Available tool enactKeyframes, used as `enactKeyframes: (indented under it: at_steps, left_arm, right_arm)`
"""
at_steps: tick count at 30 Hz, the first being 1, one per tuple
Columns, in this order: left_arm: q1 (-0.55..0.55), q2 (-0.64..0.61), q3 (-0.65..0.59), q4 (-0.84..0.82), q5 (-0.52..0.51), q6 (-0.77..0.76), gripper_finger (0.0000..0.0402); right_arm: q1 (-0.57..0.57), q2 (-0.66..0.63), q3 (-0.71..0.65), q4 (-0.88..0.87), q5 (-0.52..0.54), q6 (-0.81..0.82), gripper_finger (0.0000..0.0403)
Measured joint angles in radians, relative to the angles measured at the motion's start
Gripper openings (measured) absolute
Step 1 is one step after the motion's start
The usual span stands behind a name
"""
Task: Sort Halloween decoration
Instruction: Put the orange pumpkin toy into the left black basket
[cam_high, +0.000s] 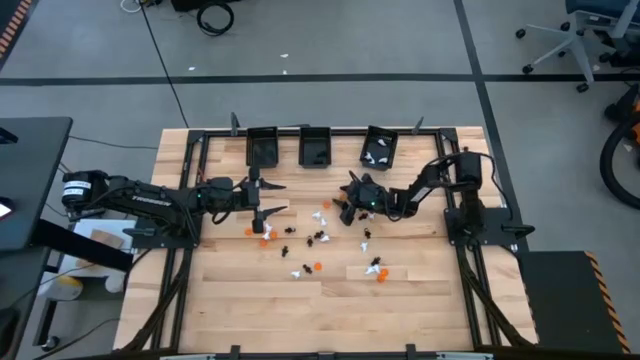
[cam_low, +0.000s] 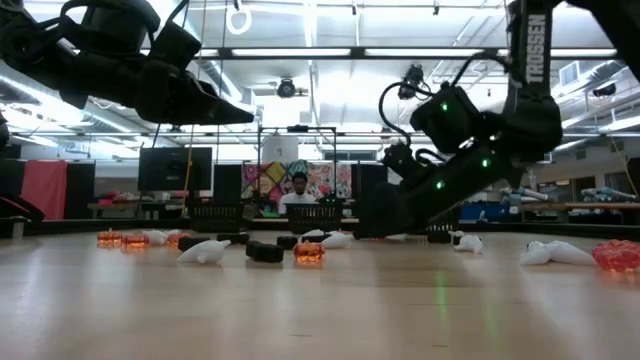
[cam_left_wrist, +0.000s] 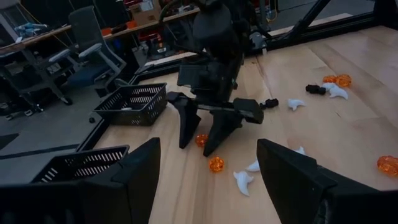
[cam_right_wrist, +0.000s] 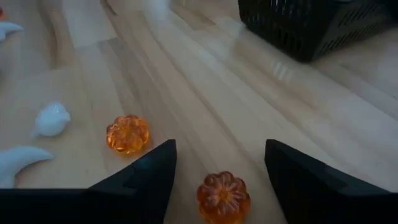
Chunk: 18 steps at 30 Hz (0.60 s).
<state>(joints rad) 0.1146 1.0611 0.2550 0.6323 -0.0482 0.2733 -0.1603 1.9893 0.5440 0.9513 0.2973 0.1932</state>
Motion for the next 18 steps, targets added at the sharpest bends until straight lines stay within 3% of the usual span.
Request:
enactKeyframes:
  at_steps: [6,14,18]
  left_arm:
    - [0.0,0.0,0.0,-0.002,0.0,0.0,0.0254]
    - [0.0,0.0,0.0,-0.002,0.0,0.003,0.0254]
    - [0.0,0.0,0.0,0.0,0.0,0.003,0.0254]
  right_arm:
    - [0.014,0.033,-0.023,0.052,0.002,-0.005,0.0213]
    - [0.021,0.018,-0.065,0.071,-0.018,-0.007,0.0108]
    - [0.02,0.019,-0.067,0.073,-0.029,-0.006,0.0099]
